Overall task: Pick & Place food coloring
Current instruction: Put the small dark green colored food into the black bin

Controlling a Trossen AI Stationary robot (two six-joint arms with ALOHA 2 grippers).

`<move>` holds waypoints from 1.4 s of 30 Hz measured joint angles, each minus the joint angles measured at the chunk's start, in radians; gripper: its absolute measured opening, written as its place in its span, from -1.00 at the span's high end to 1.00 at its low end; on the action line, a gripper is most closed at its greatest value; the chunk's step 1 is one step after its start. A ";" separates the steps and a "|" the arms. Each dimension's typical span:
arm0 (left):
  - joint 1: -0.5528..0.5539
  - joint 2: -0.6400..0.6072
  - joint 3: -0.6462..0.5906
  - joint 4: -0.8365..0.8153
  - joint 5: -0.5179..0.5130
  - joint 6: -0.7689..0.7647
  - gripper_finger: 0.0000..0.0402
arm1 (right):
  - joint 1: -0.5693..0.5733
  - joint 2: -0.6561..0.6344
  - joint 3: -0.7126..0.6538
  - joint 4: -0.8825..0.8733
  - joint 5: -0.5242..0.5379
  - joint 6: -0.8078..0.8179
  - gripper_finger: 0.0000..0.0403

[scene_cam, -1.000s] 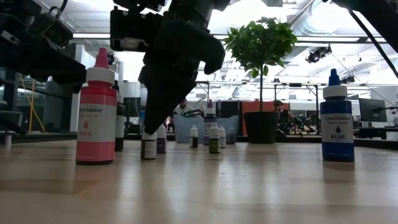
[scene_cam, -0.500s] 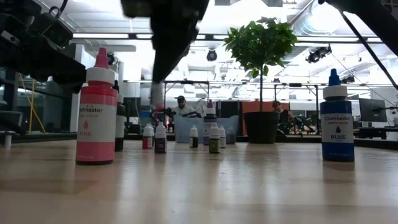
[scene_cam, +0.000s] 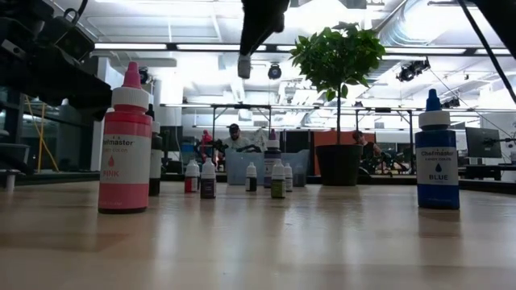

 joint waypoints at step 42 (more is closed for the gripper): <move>0.000 0.000 0.000 0.000 0.000 0.000 0.19 | -0.589 -0.046 -0.530 0.558 0.087 0.377 0.79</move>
